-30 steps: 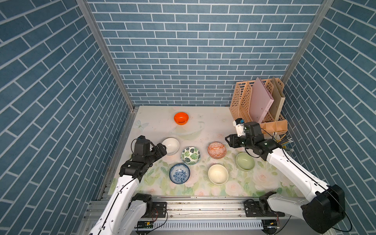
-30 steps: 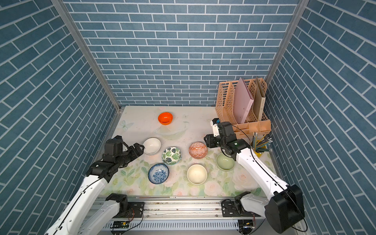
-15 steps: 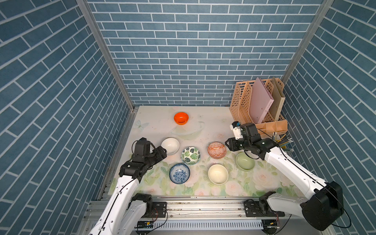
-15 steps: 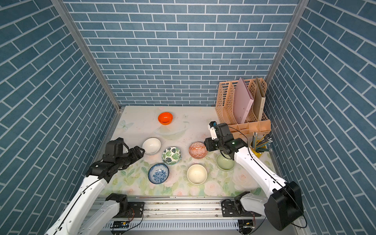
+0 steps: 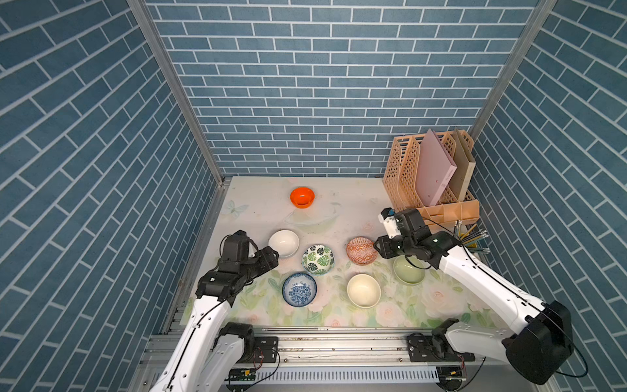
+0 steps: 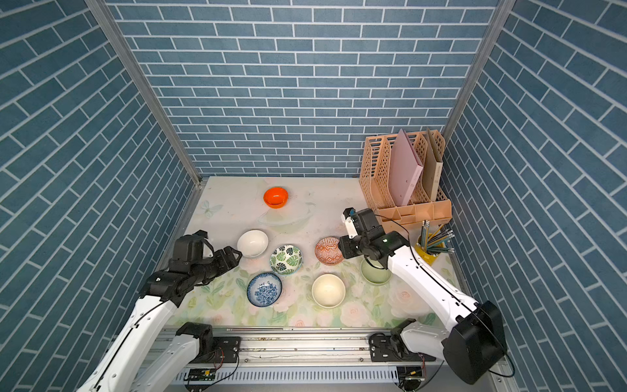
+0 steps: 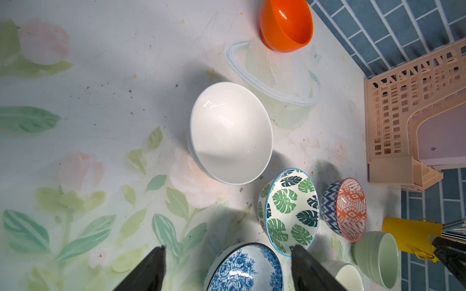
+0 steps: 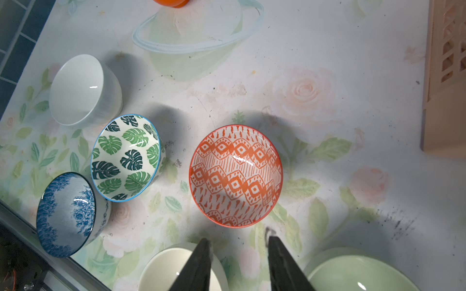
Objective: Stack the bowls
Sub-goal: Pick up the bowl from the center of the board.
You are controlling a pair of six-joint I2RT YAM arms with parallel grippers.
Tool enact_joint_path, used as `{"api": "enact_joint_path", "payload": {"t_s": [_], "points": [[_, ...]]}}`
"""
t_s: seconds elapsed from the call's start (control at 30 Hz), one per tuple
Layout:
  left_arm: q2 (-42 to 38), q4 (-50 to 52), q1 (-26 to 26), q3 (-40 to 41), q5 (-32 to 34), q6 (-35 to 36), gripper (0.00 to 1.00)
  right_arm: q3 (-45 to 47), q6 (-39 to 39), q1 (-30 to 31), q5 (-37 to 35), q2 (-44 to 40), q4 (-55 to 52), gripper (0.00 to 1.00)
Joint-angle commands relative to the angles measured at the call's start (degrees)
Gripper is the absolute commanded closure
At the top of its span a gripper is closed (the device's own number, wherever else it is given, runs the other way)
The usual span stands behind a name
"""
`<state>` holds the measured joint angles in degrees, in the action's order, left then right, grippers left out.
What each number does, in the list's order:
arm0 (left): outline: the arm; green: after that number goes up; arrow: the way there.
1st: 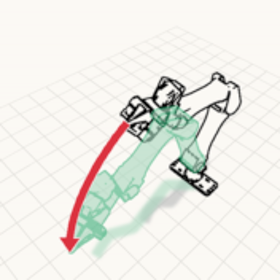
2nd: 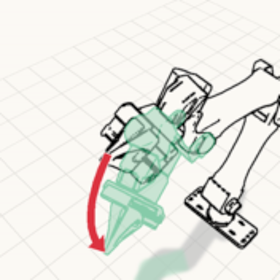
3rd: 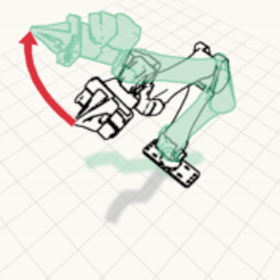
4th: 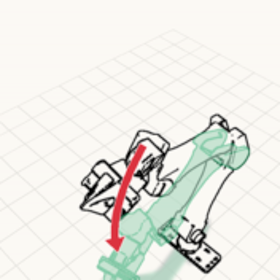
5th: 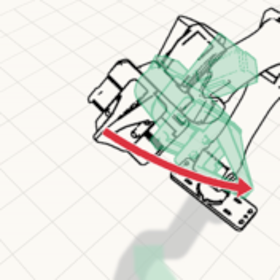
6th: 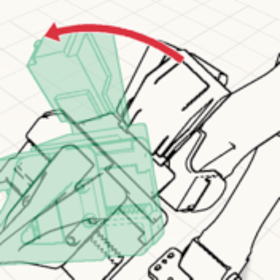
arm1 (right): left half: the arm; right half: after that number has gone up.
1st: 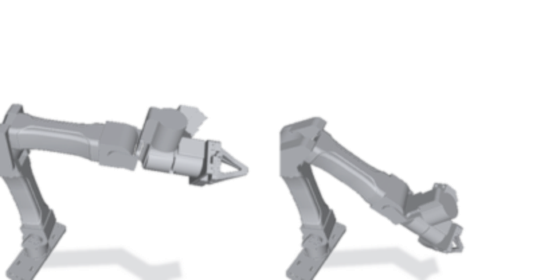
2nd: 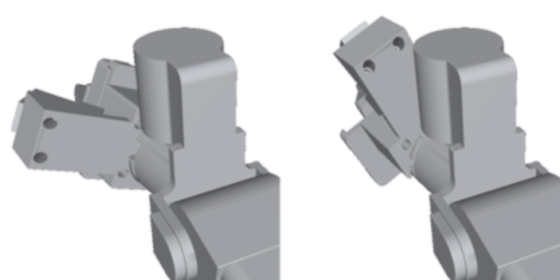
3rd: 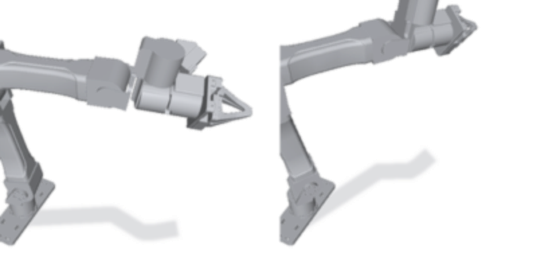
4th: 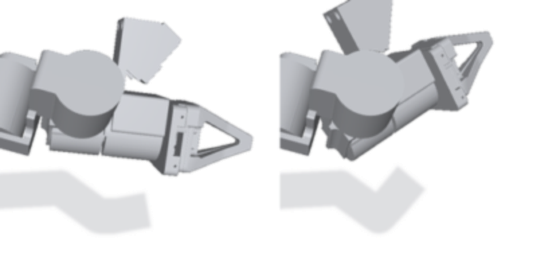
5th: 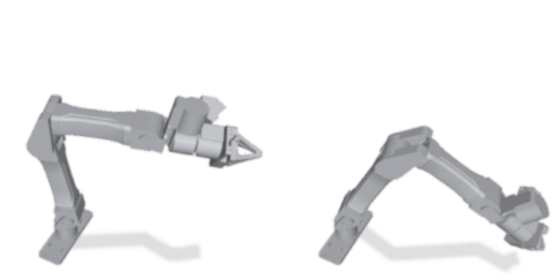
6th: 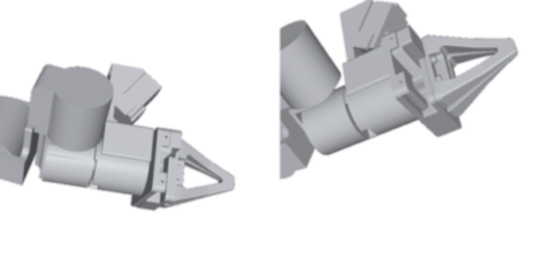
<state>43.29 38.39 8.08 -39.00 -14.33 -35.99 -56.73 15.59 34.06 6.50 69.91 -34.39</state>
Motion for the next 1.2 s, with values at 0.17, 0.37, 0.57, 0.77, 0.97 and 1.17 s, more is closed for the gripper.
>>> {"api": "enact_joint_path", "payload": {"t_s": [0.17, 0.37, 0.57, 0.77, 0.97, 1.17], "points": [[-1.0, 0.7, 0.1, -1.0, -2.4, 2.3, 0.19, -0.7, 1.6, 1.2, -3.2, -1.8, -7.5, 0.65], [-1.2, 0.5, 0.1, -1.2, -1.8, 1.7, 0.19, 0.5, 6.4, 2.9, -5.4, -3.4, -8.0, 0.64], [-2.4, -0.7, 0.1, -0.4, -2.5, -0.2, 0.19, 0.8, 7.1, 3.9, -4.1, -3.3, -9.8, 0.65], [-3.9, 0.5, 0.1, -0.4, -6.3, 3.8, 0.19, 3.0, 7.4, 7.5, -2.8, -2.0, -10.6, 0.65], [-6.3, 1.9, 0.1, -1.0, -7.4, 4.7, 0.19, 6.3, 8.0, 10.8, -2.5, -0.7, -9.0, 0.65], [-8.2, 2.6, 0.1, -0.8, -6.6, 4.8, 0.20, 8.6, 8.4, 12.5, -2.5, 0.2, -7.4, 0.65]]}}
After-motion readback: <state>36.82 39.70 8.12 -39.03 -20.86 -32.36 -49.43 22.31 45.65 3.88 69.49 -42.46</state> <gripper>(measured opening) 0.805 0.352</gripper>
